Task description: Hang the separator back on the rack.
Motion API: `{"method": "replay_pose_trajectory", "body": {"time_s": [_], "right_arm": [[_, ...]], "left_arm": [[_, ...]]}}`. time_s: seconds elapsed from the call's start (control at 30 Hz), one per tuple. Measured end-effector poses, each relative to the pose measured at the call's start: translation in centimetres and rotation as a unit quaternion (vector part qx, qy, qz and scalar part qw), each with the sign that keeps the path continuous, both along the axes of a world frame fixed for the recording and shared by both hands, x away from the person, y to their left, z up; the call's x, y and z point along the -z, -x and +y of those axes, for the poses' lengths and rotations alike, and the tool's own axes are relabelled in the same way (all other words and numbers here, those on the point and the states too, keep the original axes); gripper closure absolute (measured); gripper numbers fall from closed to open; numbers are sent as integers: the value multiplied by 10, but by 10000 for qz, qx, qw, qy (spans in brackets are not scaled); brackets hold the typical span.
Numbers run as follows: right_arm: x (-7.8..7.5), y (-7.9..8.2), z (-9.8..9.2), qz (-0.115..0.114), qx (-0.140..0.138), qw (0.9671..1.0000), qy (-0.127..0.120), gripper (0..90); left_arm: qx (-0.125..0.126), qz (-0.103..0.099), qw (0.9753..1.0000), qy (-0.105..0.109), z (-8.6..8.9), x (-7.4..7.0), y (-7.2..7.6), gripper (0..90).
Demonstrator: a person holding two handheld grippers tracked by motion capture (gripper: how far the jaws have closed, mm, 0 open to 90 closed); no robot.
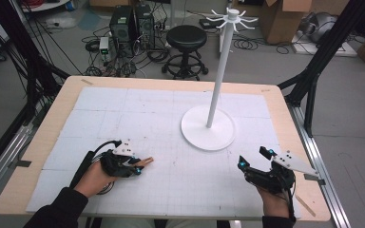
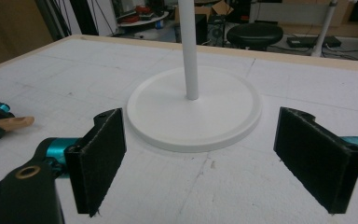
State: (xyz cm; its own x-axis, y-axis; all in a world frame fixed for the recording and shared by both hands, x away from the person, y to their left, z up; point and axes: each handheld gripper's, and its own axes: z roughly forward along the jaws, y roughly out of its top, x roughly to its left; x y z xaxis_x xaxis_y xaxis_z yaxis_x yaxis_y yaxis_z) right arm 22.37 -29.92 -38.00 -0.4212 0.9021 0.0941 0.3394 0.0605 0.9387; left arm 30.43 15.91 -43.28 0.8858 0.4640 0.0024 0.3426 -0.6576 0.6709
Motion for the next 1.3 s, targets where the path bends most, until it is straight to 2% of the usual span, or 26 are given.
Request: {"method": "replay_pose_trajectory", "body": {"time_s": [0.13, 0.27, 0.37, 0.43, 0.53, 0.63, 0.73, 0.77, 0.83, 0.87, 1.0, 1.1, 1.3], "right_arm": [[0, 0, -1, -3, 5, 10000, -20, 155], [0, 0, 0, 4, -19, 10000, -15, 156], [0, 0, 1, -8, -54, 10000, -39, 156], [-1, 0, 1, -18, -117, 9999, -114, 156], [-1, 0, 1, -28, -155, 9997, -159, 156], [-1, -1, 0, -49, -245, 9994, -244, 156], [-1, -1, 2, -53, -402, 9987, -296, 156], [-1, -2, 4, -87, -551, 9978, -369, 156], [-3, -3, 7, -117, -725, 9961, -495, 156], [-3, -3, 7, -117, -725, 9961, -495, 156], [-5, -5, 15, -192, -1245, 9888, -802, 162], [-7, -6, 23, -269, -1765, 9787, -1016, 165], [-11, -10, 45, -275, -2434, 9635, -1077, 168]], "left_arm": [[-89, -80, 9999, 109, 3, -4, 2, 674], [-203, -190, 9986, 455, 10, -13, 5, 675], [-275, -242, 9961, 800, 17, -20, 6, 676], [-354, -265, 9932, 1078, 21, -25, 8, 677], [-384, -303, 9896, 1351, 25, -30, 10, 677], [-418, -322, 9849, 1646, 28, -35, 12, 677], [-382, -317, 9795, 1952, 30, -39, 14, 677], [-354, -322, 9772, 2070, 30, -42, 16, 677], [-279, -346, 9741, 2217, 31, -46, 18, 677], [-226, -360, 9723, 2298, 31, -48, 19, 677], [-71, -441, 9672, 2501, 29, -55, 24, 678], [44, -488, 9634, 2636, 26, -61, 28, 678], [248, -523, 9566, 2857, 22, -68, 35, 678]]}}
